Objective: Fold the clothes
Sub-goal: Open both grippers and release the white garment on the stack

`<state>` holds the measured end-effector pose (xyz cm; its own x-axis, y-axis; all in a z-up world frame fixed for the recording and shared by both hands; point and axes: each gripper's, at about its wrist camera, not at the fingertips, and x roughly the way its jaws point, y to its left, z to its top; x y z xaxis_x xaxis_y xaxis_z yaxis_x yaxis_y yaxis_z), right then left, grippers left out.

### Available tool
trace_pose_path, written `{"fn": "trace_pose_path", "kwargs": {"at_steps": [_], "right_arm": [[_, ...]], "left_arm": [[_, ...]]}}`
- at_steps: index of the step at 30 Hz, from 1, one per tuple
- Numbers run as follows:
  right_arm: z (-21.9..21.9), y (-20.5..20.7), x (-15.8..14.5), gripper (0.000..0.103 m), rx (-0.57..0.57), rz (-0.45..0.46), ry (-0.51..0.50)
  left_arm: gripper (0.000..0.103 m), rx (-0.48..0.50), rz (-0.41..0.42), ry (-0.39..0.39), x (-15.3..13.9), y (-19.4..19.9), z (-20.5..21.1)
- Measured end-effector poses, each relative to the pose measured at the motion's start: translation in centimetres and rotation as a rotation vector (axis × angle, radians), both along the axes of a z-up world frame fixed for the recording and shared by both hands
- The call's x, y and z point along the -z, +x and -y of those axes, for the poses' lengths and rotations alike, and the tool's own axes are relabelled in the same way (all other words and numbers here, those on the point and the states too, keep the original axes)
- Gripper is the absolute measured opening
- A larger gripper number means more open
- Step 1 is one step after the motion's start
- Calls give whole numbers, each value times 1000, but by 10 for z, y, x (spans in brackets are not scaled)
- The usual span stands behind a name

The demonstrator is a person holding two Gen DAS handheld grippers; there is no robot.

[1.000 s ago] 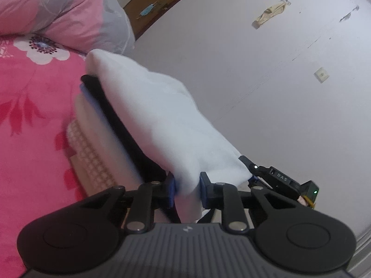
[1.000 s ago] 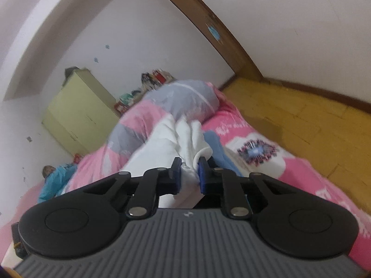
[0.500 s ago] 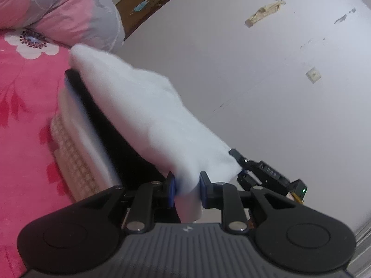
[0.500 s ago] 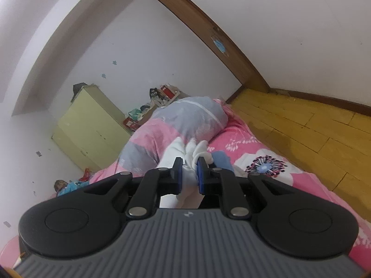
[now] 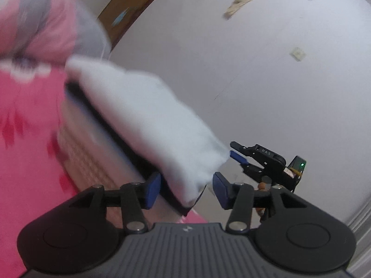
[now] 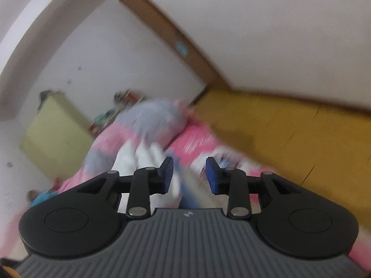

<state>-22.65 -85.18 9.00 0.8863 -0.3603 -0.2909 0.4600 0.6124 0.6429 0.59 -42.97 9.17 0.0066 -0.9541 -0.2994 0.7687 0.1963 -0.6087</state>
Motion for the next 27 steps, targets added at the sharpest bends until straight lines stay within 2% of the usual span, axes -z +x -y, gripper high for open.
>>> {"fn": "trace_pose_path", "kwargs": {"at_steps": [3, 5, 7, 9, 13, 17, 20, 23, 24, 25, 26, 27], "right_arm": [[-25, 7, -24, 31, -21, 1, -167], [-51, 23, -37, 30, -105, 6, -281], [-77, 41, -46, 29, -201, 6, -389], [-105, 62, -50, 29, -311, 2, -493], [-137, 98, -41, 28, -465, -65, -617], [-138, 113, -18, 25, -516, -183, -612], [-135, 105, -7, 25, -532, -177, -591], [-130, 100, -3, 25, -540, -160, -571], [-130, 99, -1, 25, -541, -154, -567], [-130, 98, 0, 25, -542, -148, -563], [-130, 97, 2, 25, -544, -142, -559], [-130, 96, 3, 25, -545, -136, -555]], "left_arm": [[50, -37, 85, -39, -10, 2, -9], [50, -75, 132, -45, -15, 3, -10], [50, -98, 142, -55, -15, 9, -5], [49, -112, 143, -62, -14, 16, 2], [48, -137, 203, -86, -18, 38, 25], [48, -188, 237, -54, -14, 79, 58], [47, -248, 253, 11, -4, 113, 85], [46, -337, 214, 93, 17, 150, 104], [42, -371, 196, 109, 25, 160, 106], [44, -403, 167, 121, 32, 171, 107], [60, -435, 138, 134, 40, 182, 107], [59, -470, 113, 149, 46, 192, 106]]}}
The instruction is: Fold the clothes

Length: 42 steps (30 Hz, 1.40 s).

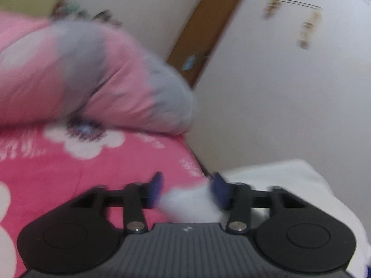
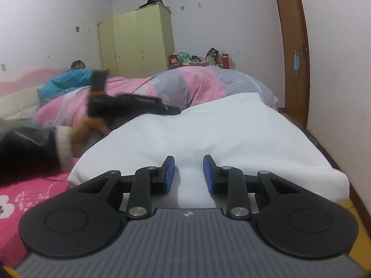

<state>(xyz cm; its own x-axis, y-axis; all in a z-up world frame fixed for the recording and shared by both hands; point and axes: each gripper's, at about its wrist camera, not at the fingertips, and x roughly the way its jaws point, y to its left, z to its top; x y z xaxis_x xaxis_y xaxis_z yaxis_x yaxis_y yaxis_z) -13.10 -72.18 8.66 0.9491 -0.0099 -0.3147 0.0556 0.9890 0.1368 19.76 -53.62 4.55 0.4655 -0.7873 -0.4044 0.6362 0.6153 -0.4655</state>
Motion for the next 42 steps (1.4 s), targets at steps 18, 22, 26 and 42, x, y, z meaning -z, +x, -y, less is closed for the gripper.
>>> {"fn": "trace_pose_path", "kwargs": {"at_steps": [18, 22, 26, 42], "right_arm": [[14, 37, -76, 25, 13, 18, -86], [42, 121, -95, 23, 9, -135, -56], [68, 200, -79, 23, 38, -335, -43], [82, 74, -101, 19, 319, -39, 74]], "left_arm": [[52, 294, 489, -42, -64, -155, -39], [50, 426, 562, -21, -46, -196, -23], [48, 443, 574, -19, -30, -207, -16], [51, 472, 588, -65, -27, -200, -26]]}}
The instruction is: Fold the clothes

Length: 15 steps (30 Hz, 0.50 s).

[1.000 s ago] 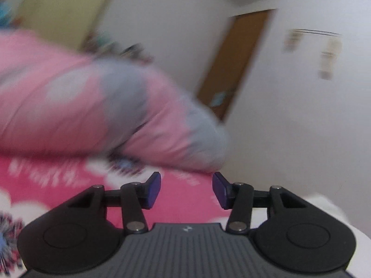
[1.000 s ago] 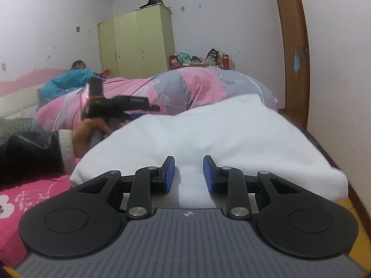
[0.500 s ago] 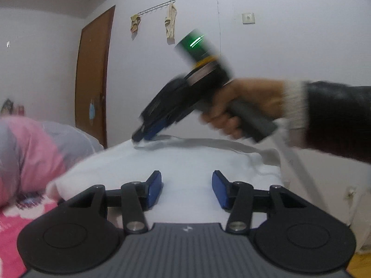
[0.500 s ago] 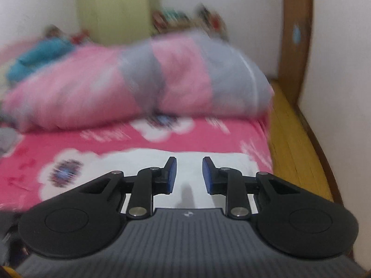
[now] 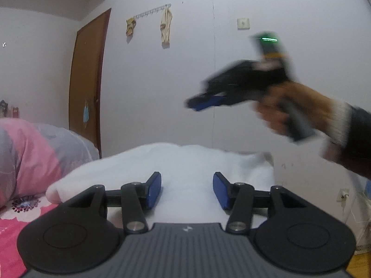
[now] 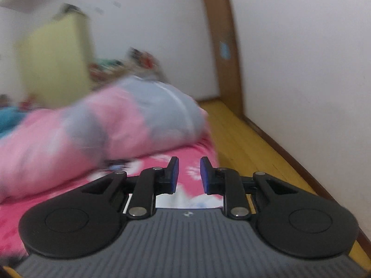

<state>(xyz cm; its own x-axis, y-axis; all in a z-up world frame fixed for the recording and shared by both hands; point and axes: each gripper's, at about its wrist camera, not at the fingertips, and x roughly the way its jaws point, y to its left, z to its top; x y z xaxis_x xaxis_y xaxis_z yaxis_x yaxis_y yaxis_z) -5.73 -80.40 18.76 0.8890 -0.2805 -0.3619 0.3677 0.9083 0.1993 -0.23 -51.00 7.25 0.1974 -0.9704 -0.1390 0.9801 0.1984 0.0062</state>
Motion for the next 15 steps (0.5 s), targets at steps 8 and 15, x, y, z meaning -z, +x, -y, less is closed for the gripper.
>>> {"fn": "trace_pose_path", "kwargs": {"at_steps": [8, 15], "right_arm": [[-85, -122, 60, 19, -60, -10, -51], [-96, -199, 99, 20, 229, 76, 117]], "left_arm": [[50, -20, 115, 112, -3, -42, -9], [57, -1, 124, 137, -20, -75, -63]]}}
